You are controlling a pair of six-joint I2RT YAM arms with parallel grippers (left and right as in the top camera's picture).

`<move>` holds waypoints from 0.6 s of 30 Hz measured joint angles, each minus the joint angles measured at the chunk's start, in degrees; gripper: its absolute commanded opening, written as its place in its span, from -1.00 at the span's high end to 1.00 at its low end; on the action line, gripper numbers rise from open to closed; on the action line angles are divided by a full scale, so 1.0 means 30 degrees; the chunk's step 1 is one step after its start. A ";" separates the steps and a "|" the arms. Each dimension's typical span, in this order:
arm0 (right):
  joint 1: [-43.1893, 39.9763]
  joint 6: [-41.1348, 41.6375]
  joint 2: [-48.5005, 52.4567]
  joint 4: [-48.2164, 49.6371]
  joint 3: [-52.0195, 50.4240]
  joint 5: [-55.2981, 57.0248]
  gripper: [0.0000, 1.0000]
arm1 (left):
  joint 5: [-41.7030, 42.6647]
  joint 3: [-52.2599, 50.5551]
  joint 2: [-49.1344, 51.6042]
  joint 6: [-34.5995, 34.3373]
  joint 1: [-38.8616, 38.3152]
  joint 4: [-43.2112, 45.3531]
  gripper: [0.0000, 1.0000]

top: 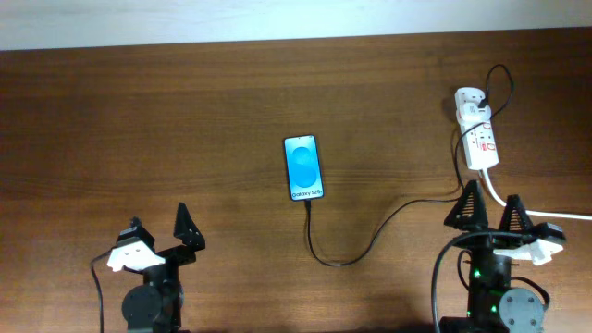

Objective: Plug charger to phone and switch on socket

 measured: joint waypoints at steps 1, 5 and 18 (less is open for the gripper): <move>0.0000 0.0007 -0.0015 -0.0729 -0.0219 0.0007 -0.97 | -0.0007 0.0000 0.0000 0.0000 0.0000 0.0000 -0.99; 0.0000 0.0000 -0.0022 -0.2193 -0.1428 0.0015 -0.97 | 0.0000 0.0000 0.0000 0.0000 0.0000 0.0000 -0.99; 0.0000 -0.0007 0.0015 -0.2033 -0.2557 0.0015 -0.97 | -0.0007 0.0000 0.0000 0.0000 0.0000 0.0000 -0.99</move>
